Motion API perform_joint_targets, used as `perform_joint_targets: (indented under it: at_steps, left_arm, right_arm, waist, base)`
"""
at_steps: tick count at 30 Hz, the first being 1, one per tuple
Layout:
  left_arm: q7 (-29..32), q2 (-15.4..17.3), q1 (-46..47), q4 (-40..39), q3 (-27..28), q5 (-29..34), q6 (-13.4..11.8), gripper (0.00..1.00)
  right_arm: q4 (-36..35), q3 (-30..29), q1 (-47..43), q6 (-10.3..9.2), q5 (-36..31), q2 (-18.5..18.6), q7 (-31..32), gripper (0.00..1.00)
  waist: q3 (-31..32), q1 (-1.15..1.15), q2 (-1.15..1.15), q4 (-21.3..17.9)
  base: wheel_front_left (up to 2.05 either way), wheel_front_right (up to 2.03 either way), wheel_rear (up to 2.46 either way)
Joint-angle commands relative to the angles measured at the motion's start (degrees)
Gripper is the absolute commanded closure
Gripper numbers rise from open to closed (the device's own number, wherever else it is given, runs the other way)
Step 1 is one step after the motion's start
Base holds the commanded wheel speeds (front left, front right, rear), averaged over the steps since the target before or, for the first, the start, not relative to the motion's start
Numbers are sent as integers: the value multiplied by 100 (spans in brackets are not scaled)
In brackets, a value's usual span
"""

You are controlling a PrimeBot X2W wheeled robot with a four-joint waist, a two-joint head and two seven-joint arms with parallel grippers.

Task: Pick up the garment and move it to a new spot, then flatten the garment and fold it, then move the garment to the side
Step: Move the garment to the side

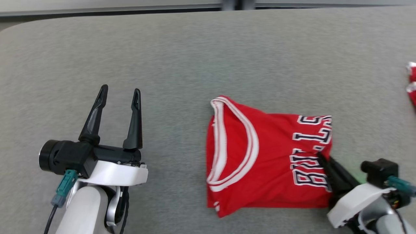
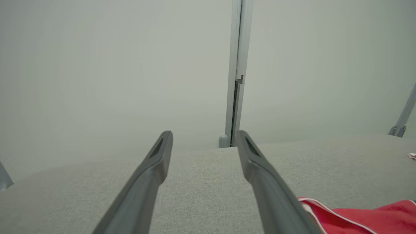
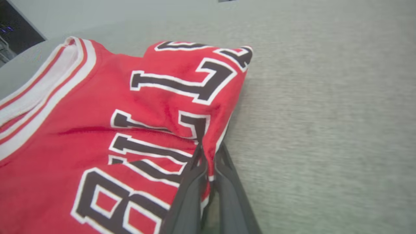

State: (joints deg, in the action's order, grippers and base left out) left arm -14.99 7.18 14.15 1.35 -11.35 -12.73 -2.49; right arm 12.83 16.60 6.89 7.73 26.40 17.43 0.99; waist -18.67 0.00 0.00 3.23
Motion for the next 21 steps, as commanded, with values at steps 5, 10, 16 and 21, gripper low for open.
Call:
perform_joint_targets:
  at_steps: [5,10,16,21]
  left_arm:
    - [-13,126,222,-93,-41,121,96,0]
    - [129,235,430,-190,-100,195,114,0]
    - [286,323,673,-420,-147,292,101,0]
    - [427,406,906,-602,-236,363,173,0]
  right_arm:
    - [-16,-333,263,-29,-39,398,-80,100]
    - [29,-426,758,-29,23,678,-166,100]
    - [120,-712,1666,-29,161,1102,-249,100]
    - [579,-984,2439,-29,347,1701,-78,100]
  waist:
    - [-189,0,0,-1136]
    - [-472,0,0,-1525]
    - [-893,0,0,-1673]
    - [-1326,0,0,-1583]
  base:
    - [0,0,0]
    - [0,0,0]
    - [0,0,0]
    - [0,0,0]
